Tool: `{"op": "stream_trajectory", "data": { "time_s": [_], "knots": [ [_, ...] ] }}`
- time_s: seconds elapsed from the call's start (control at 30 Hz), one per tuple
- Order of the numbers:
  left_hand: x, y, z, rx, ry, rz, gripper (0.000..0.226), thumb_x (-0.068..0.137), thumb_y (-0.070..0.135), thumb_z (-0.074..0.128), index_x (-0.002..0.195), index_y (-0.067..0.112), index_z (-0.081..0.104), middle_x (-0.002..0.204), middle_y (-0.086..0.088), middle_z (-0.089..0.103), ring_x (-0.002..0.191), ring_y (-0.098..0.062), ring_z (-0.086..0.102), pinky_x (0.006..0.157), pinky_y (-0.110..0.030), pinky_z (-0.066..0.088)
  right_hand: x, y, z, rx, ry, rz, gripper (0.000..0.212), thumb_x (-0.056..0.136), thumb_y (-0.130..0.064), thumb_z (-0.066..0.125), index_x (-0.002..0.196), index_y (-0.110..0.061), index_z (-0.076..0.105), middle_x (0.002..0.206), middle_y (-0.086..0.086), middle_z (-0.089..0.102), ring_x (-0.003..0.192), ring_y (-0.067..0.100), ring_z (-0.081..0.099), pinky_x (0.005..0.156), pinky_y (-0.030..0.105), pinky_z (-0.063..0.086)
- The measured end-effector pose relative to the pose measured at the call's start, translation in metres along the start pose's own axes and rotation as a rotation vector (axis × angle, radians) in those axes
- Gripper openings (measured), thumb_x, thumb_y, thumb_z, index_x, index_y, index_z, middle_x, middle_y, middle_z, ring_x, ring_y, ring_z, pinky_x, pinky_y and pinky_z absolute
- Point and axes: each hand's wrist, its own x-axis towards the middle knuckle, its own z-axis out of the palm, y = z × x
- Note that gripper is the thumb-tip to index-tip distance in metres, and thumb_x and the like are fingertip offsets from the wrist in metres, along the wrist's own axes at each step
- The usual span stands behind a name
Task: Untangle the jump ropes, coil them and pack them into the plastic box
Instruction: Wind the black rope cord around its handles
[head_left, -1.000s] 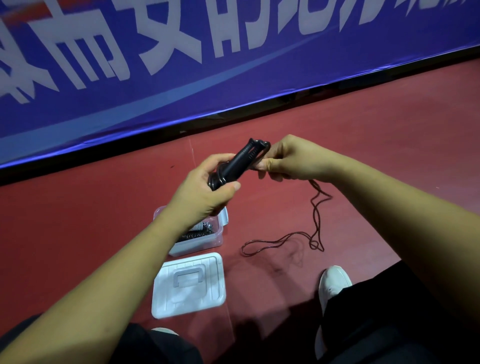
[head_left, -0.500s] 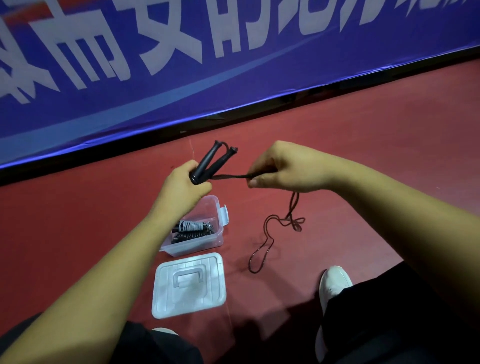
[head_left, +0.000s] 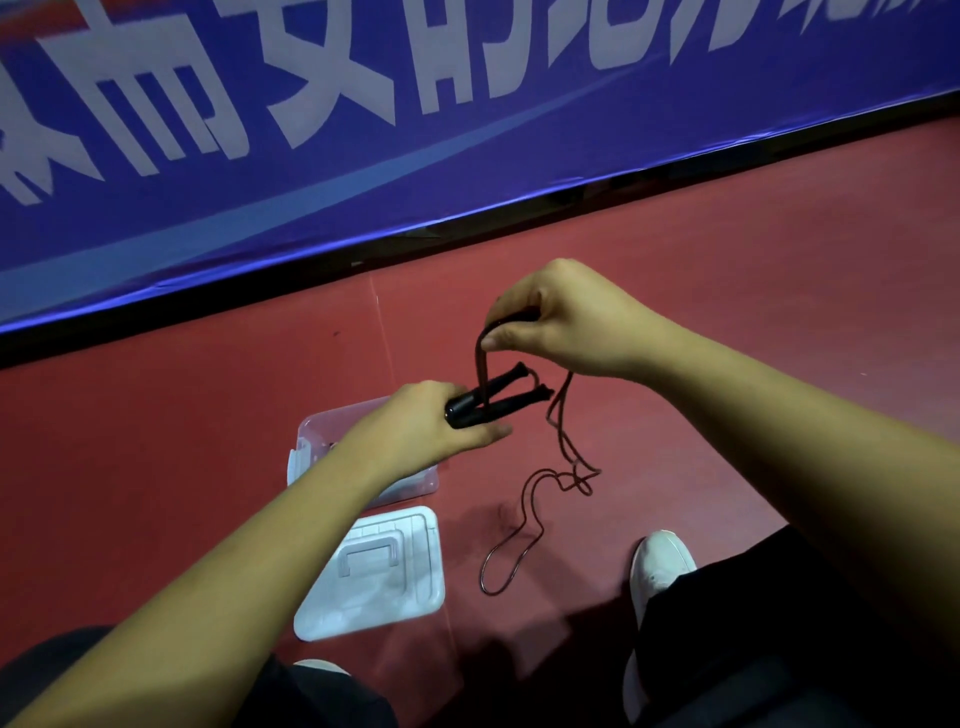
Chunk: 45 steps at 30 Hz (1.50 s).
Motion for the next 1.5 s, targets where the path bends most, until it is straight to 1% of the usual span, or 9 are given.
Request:
{"op": "stream_trajectory", "data": {
  "time_s": [0.17,0.43,0.53,0.67,0.77,0.9,1.1,1.33,1.5],
  "knots": [
    [-0.006,0.0,0.002,-0.07,-0.089,0.11,0.025,0.084,0.035,0.07,0.072,0.023,0.052,0.06,0.008,0.046,0.052,-0.007,0.04,0.055,-0.028,0.035,0.004,0.008,0.003,-0.001,0.024,0.034,0.01,0.083,-0.025,0.076,0.085,-0.016,0.079,0.081,-0.004,0.075,0.076,0.005,0.067,0.07,0.029,0.051],
    [-0.016,0.003,-0.004,-0.358,-0.066,0.265,0.021,0.074,0.021,0.061,0.085,0.005,0.051,0.07,-0.009,0.049,0.065,-0.012,0.045,0.061,-0.035,0.038,0.007,0.034,0.001,0.154,-0.029,0.201,0.005,0.081,-0.02,0.079,0.077,-0.021,0.076,0.061,-0.006,0.067,0.053,-0.001,0.053,0.056,0.015,0.043],
    [-0.015,0.002,-0.007,-0.493,0.049,0.235,0.024,0.068,0.031,0.063,0.085,0.016,0.054,0.069,-0.001,0.052,0.062,-0.016,0.047,0.062,-0.035,0.039,0.007,0.034,0.006,0.138,-0.076,0.229,0.026,0.086,-0.002,0.066,0.068,-0.019,0.075,0.043,-0.013,0.056,0.041,0.0,0.045,0.048,0.016,0.037],
    [-0.016,0.001,-0.013,-0.727,0.12,0.228,0.056,0.068,0.027,0.068,0.117,0.047,0.05,0.073,-0.008,0.063,0.062,-0.024,0.054,0.059,-0.037,0.046,0.003,0.035,0.008,0.217,-0.173,0.276,0.032,0.093,-0.018,0.064,0.065,-0.028,0.074,0.052,-0.004,0.058,0.047,0.009,0.045,0.046,0.017,0.035],
    [-0.018,0.003,-0.02,-0.706,0.162,0.301,0.074,0.077,0.011,0.065,0.13,0.058,0.046,0.076,0.002,0.066,0.061,-0.021,0.054,0.055,-0.028,0.047,0.001,0.039,0.01,0.246,-0.244,0.299,0.022,0.094,-0.033,0.064,0.085,-0.017,0.076,0.061,0.005,0.06,0.054,0.019,0.047,0.049,0.024,0.039],
    [-0.013,-0.003,-0.029,-0.692,0.318,0.19,0.045,0.074,0.017,0.067,0.112,0.042,0.064,0.075,0.009,0.063,0.06,-0.016,0.051,0.056,-0.027,0.045,-0.002,0.043,0.008,0.245,-0.258,0.345,0.027,0.094,-0.036,0.063,0.087,-0.013,0.076,0.059,0.004,0.053,0.055,0.019,0.047,0.05,0.025,0.041],
    [-0.001,-0.028,-0.042,-0.592,0.482,0.002,0.02,0.083,0.007,0.07,0.092,0.021,0.059,0.068,-0.001,0.053,0.056,-0.016,0.046,0.055,-0.025,0.041,-0.005,0.036,0.0,0.258,-0.277,0.299,0.031,0.097,-0.036,0.057,0.091,-0.011,0.073,0.055,0.0,0.042,0.049,0.016,0.043,0.051,0.023,0.043],
    [0.019,-0.053,-0.038,-0.379,0.544,-0.185,0.019,0.076,0.013,0.073,0.085,0.015,0.057,0.07,-0.002,0.054,0.066,-0.022,0.05,0.06,-0.031,0.038,-0.006,-0.003,0.013,-0.436,-0.185,-0.138,0.019,0.096,-0.031,0.056,0.104,-0.02,0.069,0.083,-0.001,0.066,0.076,0.025,0.058,0.064,0.03,0.039],
    [0.011,-0.044,-0.026,0.06,0.336,-0.132,0.022,0.078,0.014,0.07,0.088,0.02,0.052,0.078,-0.004,0.061,0.073,-0.028,0.057,0.06,-0.033,0.037,-0.002,-0.006,0.016,-0.624,-0.056,-0.274,0.027,0.099,-0.037,0.046,0.104,-0.022,0.068,0.093,0.006,0.067,0.082,0.037,0.063,0.065,0.039,0.049]
  ]
}}
